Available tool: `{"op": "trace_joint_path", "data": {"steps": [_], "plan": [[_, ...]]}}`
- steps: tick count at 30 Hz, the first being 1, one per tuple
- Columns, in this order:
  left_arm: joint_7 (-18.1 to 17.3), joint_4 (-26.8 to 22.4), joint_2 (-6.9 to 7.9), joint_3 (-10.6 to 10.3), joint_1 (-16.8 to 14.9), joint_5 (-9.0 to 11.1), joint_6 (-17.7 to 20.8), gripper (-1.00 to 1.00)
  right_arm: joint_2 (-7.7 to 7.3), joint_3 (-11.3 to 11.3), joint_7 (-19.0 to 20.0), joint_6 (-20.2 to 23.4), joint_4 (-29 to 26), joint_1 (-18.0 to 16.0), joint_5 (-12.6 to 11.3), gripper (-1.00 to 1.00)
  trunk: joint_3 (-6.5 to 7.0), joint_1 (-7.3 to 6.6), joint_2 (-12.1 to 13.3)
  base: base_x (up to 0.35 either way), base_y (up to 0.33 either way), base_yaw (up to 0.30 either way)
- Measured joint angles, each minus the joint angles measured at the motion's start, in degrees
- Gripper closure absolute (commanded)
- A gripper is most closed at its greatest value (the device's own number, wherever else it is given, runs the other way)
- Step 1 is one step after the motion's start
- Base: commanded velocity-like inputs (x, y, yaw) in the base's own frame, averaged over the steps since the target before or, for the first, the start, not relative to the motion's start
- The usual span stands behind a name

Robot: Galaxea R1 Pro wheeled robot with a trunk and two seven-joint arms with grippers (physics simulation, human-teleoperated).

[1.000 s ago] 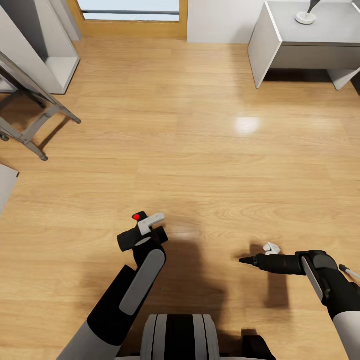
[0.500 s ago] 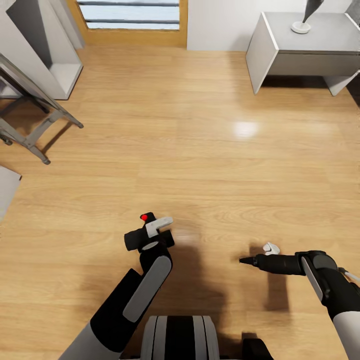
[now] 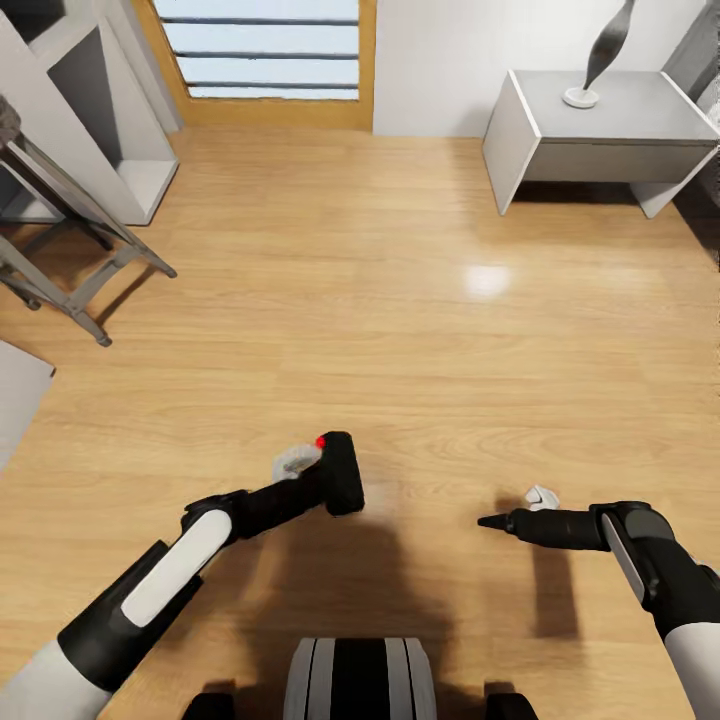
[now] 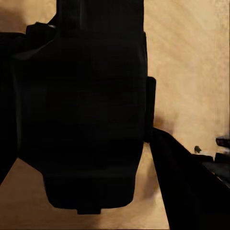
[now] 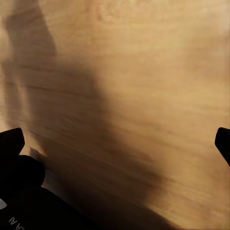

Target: Attach the digital camera to the camera tripod in the bedroom.

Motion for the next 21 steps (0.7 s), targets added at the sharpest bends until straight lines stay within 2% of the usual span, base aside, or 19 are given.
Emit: {"op": "trace_joint_path", "data": {"steps": [1,2,3,5,6,8,10,12,17,21], "plan": [[-4.0,0.3,1.38,0.0,0.0,0.9,-0.1,1.00,-0.02,0.0,0.0,0.0,0.0,0.0,0.1,-1.00,0.22,-0.03,0.0,0.000,0.000,0.000],[-11.4,1.1,3.67,-0.1,0.0,2.3,-0.5,1.00,-0.06,0.0,0.1,0.1,0.0,0.0,0.1,-1.00,0.44,-0.05,0.0,0.000,0.000,0.000],[-14.9,1.6,4.68,-0.2,0.0,2.8,-0.8,1.00,-0.07,0.0,0.1,0.1,-0.1,0.0,0.1,-1.00,0.66,-0.08,0.0,0.000,0.000,0.000],[-20.8,2.8,6.03,-0.2,0.0,3.8,-1.5,1.00,-0.12,0.0,0.1,0.1,-0.2,0.0,0.2,-1.00,1.11,-0.13,0.1,0.000,0.000,0.000],[-25.6,4.1,6.88,-0.2,0.0,4.1,-2.4,1.00,-0.15,0.0,0.2,0.2,-0.5,0.0,0.1,-1.00,1.33,-0.15,0.1,0.000,0.000,0.000],[-30.3,6.1,7.58,-0.3,0.0,4.3,-3.7,1.00,-0.17,0.0,0.3,0.4,-0.8,0.0,-0.2,-1.00,1.77,-0.20,0.1,0.000,0.000,0.000],[-32.2,7.2,7.80,-0.6,0.0,4.4,-4.4,1.00,-0.17,-0.1,0.5,0.6,-1.2,0.0,-0.4,-1.00,2.21,-0.26,0.1,0.000,0.000,0.000],[-33.7,8.3,7.99,-2.0,0.0,4.5,-5.0,1.00,-0.08,-0.3,0.8,0.8,-1.6,-0.1,-0.6,-1.00,2.66,-0.31,0.2,0.000,0.000,0.000],[-34.9,9.2,8.37,-5.4,0.0,4.8,-5.8,1.00,0.41,-0.4,1.8,1.5,-2.3,-0.1,-0.8,-1.00,3.76,-0.44,0.2,0.000,0.000,0.000],[-35.0,9.4,8.23,-6.4,0.0,4.9,-6.3,1.00,0.72,-0.3,2.2,1.7,-2.5,-0.1,-0.7,-1.00,4.65,-0.54,0.3,0.000,0.000,0.000]]}}
